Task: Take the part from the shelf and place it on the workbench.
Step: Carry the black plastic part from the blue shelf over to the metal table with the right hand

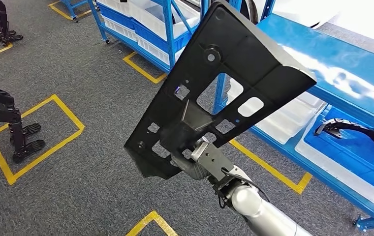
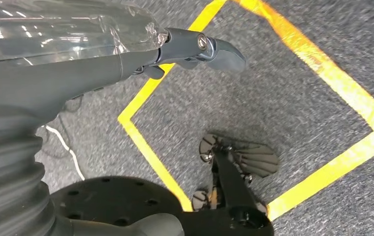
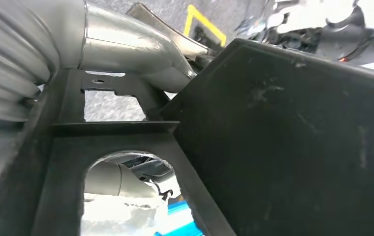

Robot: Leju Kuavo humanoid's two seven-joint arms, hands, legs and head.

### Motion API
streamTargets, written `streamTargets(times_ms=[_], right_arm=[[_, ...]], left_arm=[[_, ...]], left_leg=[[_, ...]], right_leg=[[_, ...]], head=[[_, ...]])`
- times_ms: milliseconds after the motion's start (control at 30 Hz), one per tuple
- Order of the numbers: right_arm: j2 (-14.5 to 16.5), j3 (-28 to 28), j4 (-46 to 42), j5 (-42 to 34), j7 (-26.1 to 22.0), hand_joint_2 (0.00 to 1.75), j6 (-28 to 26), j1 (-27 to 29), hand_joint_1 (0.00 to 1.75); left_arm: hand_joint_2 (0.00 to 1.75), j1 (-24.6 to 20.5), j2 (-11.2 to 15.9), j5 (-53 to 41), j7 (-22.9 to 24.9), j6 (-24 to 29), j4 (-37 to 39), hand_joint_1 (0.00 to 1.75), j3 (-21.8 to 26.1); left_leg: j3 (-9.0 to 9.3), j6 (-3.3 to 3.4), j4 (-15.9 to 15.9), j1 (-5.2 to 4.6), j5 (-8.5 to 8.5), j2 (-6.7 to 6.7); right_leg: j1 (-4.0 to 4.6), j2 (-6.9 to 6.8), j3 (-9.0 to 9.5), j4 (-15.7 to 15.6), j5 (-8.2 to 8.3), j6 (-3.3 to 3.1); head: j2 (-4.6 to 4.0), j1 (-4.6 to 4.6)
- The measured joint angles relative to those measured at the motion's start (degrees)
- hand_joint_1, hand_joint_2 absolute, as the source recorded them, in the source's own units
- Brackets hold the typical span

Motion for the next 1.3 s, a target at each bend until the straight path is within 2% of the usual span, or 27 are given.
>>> streamTargets(times_ms=[33,100,167,200,233,267,333,367,400,467,533,600,667,700,733,767,833,900,933,967,1000,1067,1133,1200,1233,1267,1300], right_arm=[[0.09,0.03,-0.15,0.0,-0.01,1.75,0.0,-0.09,1.75],[0.18,0.09,-0.32,0.0,0.0,1.75,0.0,-0.15,1.75],[0.17,0.18,-0.35,0.0,0.04,1.75,0.0,-0.15,1.75],[0.17,0.23,-0.35,0.0,0.04,1.75,0.0,-0.15,1.75],[0.18,0.28,-0.35,0.0,0.04,1.75,0.0,-0.16,1.75],[0.19,0.32,-0.39,0.0,0.04,1.75,0.0,-0.17,1.75],[0.2,0.36,-0.49,0.0,0.04,1.75,0.0,-0.23,1.75],[0.21,0.39,-0.55,0.0,0.03,1.75,0.01,-0.28,1.75],[0.24,0.43,-0.58,0.02,0.01,1.75,0.03,-0.34,1.75],[0.34,0.54,-0.68,0.17,-0.14,1.75,0.25,-0.58,1.75],[0.46,0.68,-0.81,0.43,-0.56,1.75,0.78,-1.09,1.75],[0.51,0.87,-0.88,0.73,-1.01,1.75,1.53,-1.57,1.75],[0.51,1.08,-0.91,0.97,-1.23,1.75,2.29,-1.77,1.75],[0.53,1.19,-0.92,1.06,-1.31,1.75,2.69,-1.9,1.75],[0.56,1.3,-0.94,1.16,-1.44,1.75,3.13,-2.17,1.75],[0.62,1.4,-0.98,1.29,-1.62,1.75,3.64,-2.6,1.75],[0.75,1.63,-1.11,1.51,-2.04,1.75,4.73,-3.77,1.75],[0.96,1.87,-1.31,1.56,-2.48,1.75,5.85,-4.83,1.75],[1.14,1.99,-1.37,1.55,-2.7,1.75,6.38,-5.3,1.75],[1.4,2.1,-1.43,1.54,-2.92,1.75,6.85,-5.82,1.75],[1.72,2.2,-1.45,1.56,-3.09,1.75,7.21,-6.42,1.75],[2.53,2.43,-1.5,1.6,-3.32,1.75,7.73,-7.76,1.75],[3.11,2.72,-1.55,1.67,-3.59,1.75,8.22,-8.77,1.75],[3.59,3.05,-1.55,1.75,-3.87,1.75,8.72,-9.38,1.75],[3.92,3.25,-1.53,1.78,-4.03,1.75,8.97,-9.67,1.75],[4.28,3.48,-1.52,1.81,-4.2,1.75,9.18,-10.06,1.75],[4.67,3.73,-1.5,1.85,-4.41,1.75,9.4,-10.52,1.75]], left_arm=[[1.75,-0.06,0.0,0.0,0.0,0.01,-0.01,0.0,-0.01],[1.75,-0.28,-0.02,-0.01,0.0,0.01,-0.02,0.0,-0.01],[1.75,-0.34,-0.02,-0.01,0.0,0.01,-0.04,0.0,-0.02],[1.75,-0.28,-0.01,-0.01,0.0,0.01,-0.04,0.0,-0.02],[1.75,-0.23,-0.01,0.0,0.0,0.01,-0.04,0.0,-0.03],[1.75,-0.23,0.0,0.0,0.0,0.01,-0.04,0.0,-0.03],[1.75,-0.37,0.0,-0.01,0.0,0.02,-0.04,0.0,-0.03],[1.75,-0.44,0.0,-0.01,0.0,0.03,-0.04,0.0,-0.03],[1.75,-0.46,0.0,-0.01,0.0,0.03,-0.04,0.0,-0.03],[1.75,-0.34,0.0,0.07,0.01,0.03,-0.04,0.0,-0.03],[1.75,-0.32,0.03,0.15,0.02,0.03,-0.04,0.0,-0.03],[1.75,-0.55,0.08,0.2,0.01,0.03,-0.04,0.0,-0.03],[1.75,-0.72,0.1,0.23,0.0,0.02,-0.04,0.0,-0.03],[1.75,-0.72,0.1,0.26,0.0,0.01,-0.04,0.0,-0.03],[1.75,-0.7,0.09,0.28,-0.01,0.01,-0.04,0.0,-0.03],[1.75,-0.69,0.09,0.31,-0.01,0.02,-0.05,0.0,-0.03],[1.75,-0.74,0.09,0.35,-0.02,0.08,-0.05,0.0,-0.03],[1.75,-0.83,0.11,0.46,-0.02,0.2,-0.04,0.0,-0.03],[1.75,-0.81,0.13,0.54,-0.02,0.27,-0.04,0.0,-0.03],[1.75,-0.75,0.16,0.6,-0.02,0.32,-0.04,0.0,-0.03],[1.75,-0.65,0.22,0.64,-0.02,0.36,-0.05,0.0,-0.03],[1.75,-0.66,0.32,0.69,-0.02,0.37,-0.06,0.0,-0.03],[1.75,-0.93,0.34,0.75,-0.02,0.38,-0.07,0.0,-0.03],[1.75,-1.07,0.35,0.92,-0.02,0.45,-0.07,0.0,-0.03],[1.75,-1.02,0.37,1.05,-0.01,0.5,-0.07,0.0,-0.03],[1.75,-0.96,0.4,1.17,-0.01,0.55,-0.07,0.0,-0.03],[1.75,-0.92,0.45,1.28,-0.01,0.59,-0.07,0.0,-0.03]], left_leg=[[-0.81,-0.27,1.92,-0.07,-1.18,1.58],[-3.98,-0.76,8.87,-0.04,-4.88,5.0],[-6.86,-1.1,15.07,0.23,-7.17,6.1],[-6.96,-1.14,15.48,0.31,-6.85,6.23],[-5.99,-1.12,13.82,0.35,-5.64,6.41],[-3.88,-0.97,9.99,0.32,-3.73,7.03],[-0.01,-0.42,2.31,-0.15,-1.1,9.28],[1.05,-0.07,-0.1,-0.42,-0.5,10.01],[1.11,0.24,-0.79,-0.7,-0.56,10.12],[0.94,0.95,-1.11,-0.76,-0.3,8.77],[1.16,1.74,-1.69,-0.55,0.11,7.51],[1.34,2.27,-1.96,-0.45,0.32,6.22],[1.35,2.47,-1.9,-0.54,0.32,4.78],[1.35,2.49,-1.82,-0.58,0.3,3.99],[1.36,2.46,-1.7,-0.6,0.27,3.15],[1.38,2.39,-1.52,-0.59,0.2,2.32],[1.2,2.01,-0.99,-0.57,-0.09,0.84],[0.69,1.36,-0.56,-0.45,-0.25,-0.37],[0.43,0.95,-0.53,-0.32,-0.2,-0.95],[0.27,0.55,-0.6,-0.14,-0.09,-1.54],[0.18,0.19,-0.43,-0.05,-0.17,-1.45],[-0.94,-0.44,2.17,-0.2,-1.71,1.19],[-4.03,-0.96,8.73,-0.19,-5.1,4.73],[-7.02,-1.27,14.67,0.06,-7.17,5.94],[-7.21,-1.31,15.0,0.14,-6.72,6.14],[-6.19,-1.27,12.98,0.18,-5.25,6.42],[-4.17,-1.15,9.13,0.14,-3.19,7.16]], right_leg=[[-0.03,-0.77,0.13,-0.23,0.1,-0.32],[0.21,-2.36,0.24,-0.35,0.05,-0.73],[0.45,-4.05,0.26,-0.34,-0.09,-0.88],[0.5,-4.8,0.3,-0.33,-0.17,-0.89],[0.52,-5.47,0.4,-0.33,-0.25,-0.85],[0.53,-6.15,0.58,-0.33,-0.38,-0.76],[0.76,-7.41,0.9,-0.29,-0.72,-0.35],[0.88,-7.99,1.03,-0.29,-0.88,-0.09],[0.96,-8.51,1.09,-0.31,-0.97,0.18],[0.84,-9.38,1.23,-0.42,-1.15,0.76],[0.57,-7.36,0.74,1.33,-2.48,1.2],[0.33,-3.84,-1.99,7.62,-5.85,1.27],[0.31,-2.48,-5.84,15.09,-8.75,1.28],[0.32,-2.31,-6.95,16.74,-8.71,1.29],[0.31,-2.2,-7.03,16.07,-7.43,1.25],[0.26,-2.0,-6.14,13.38,-5.29,1.18],[0.01,0.1,-3.09,5.41,-1.02,1.0],[-0.13,2.06,-1.54,1.3,0.27,0.92],[-0.03,2.22,-1.46,1.04,0.1,0.78],[0.05,1.55,-1.41,0.87,0.2,0.52],[0.11,0.85,-1.27,0.61,0.32,0.18],[0.04,-0.62,-0.9,0.0,0.56,-0.47],[0.31,-2.27,-0.59,-0.23,0.49,-0.88],[0.6,-4.04,-0.44,-0.23,0.25,-1.07],[0.67,-4.86,-0.36,-0.22,0.12,-1.1],[0.71,-5.59,-0.22,-0.22,-0.02,-1.07],[0.76,-6.28,0.0,-0.22,-0.19,-0.99]], head=[[0.0,-0.4],[0.0,-1.33],[0.0,-1.84],[0.0,-2.03],[0.0,-2.23],[0.0,-2.46],[0.0,-2.81],[0.0,-2.82],[0.0,-2.73],[0.0,-2.38],[0.0,-2.02],[0.0,-1.42],[0.0,-0.8],[0.0,-0.56],[0.0,-0.35],[0.0,-0.14],[0.0,0.19],[0.0,0.13],[0.0,0.07],[0.0,0.04],[0.0,0.08],[0.0,-0.63],[0.0,-1.7],[0.0,-2.15],[0.0,-2.33],[0.0,-2.51],[0.0,-2.71]])
